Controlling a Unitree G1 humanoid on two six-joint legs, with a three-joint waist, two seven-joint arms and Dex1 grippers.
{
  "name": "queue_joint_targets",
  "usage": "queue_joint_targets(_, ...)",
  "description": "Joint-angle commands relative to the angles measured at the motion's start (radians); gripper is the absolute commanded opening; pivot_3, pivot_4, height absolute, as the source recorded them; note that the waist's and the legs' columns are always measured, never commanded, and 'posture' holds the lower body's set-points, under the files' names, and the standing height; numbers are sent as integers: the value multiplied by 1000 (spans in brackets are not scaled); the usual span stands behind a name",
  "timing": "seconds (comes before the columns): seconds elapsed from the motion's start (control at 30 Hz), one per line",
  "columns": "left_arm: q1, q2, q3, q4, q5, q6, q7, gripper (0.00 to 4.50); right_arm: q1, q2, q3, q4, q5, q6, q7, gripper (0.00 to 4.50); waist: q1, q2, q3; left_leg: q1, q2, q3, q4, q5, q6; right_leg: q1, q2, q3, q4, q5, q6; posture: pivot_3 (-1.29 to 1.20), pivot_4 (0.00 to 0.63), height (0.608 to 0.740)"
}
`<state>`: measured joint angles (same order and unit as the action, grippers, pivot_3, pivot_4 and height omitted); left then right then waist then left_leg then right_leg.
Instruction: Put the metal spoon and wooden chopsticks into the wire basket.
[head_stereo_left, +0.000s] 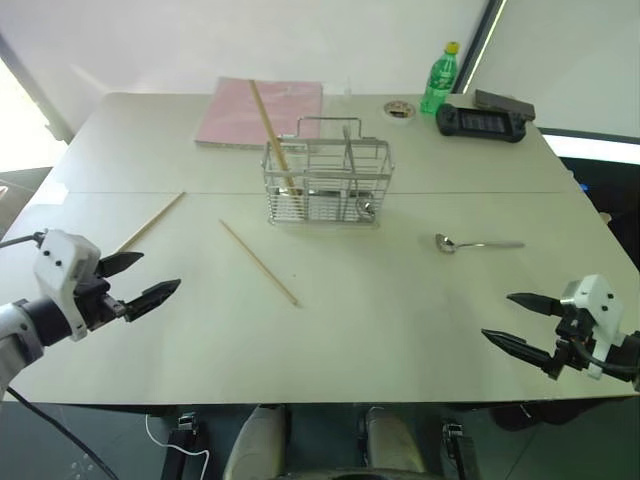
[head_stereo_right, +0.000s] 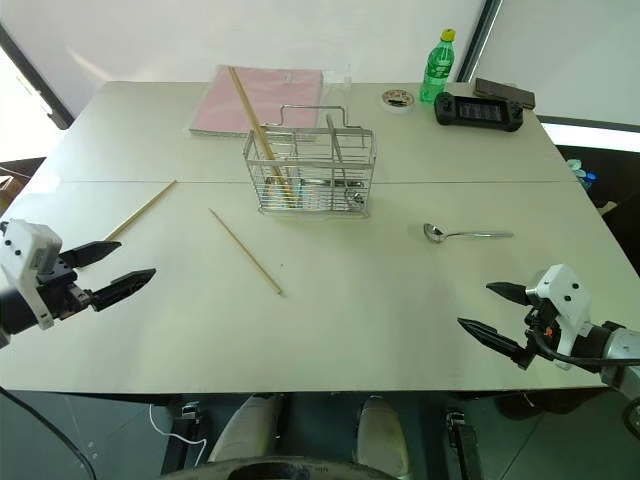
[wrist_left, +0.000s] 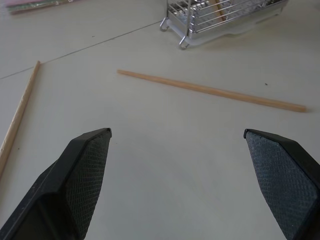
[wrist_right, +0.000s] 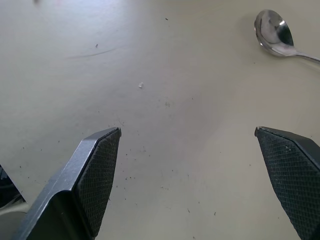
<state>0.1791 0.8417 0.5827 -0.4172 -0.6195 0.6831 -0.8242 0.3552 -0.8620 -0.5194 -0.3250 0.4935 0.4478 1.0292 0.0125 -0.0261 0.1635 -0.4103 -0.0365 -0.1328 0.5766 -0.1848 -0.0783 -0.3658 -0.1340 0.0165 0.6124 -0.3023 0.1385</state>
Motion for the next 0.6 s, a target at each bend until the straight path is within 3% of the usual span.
queue_joint_targets(0.03,-16,10,8,0,6,-26,0,4500,-1,5,-10,0,3,-19,4,4461,0,0,0,0,0,0,0,0,0,0,0,0,0,0,0,0,150,721)
queue_joint_targets(0.6,-29,28,3,16,53,-39,20,4500,-48,-19,10,20,-6,-17,4,4461,0,0,0,0,0,0,0,0,0,0,0,0,0,0,0,0,150,721)
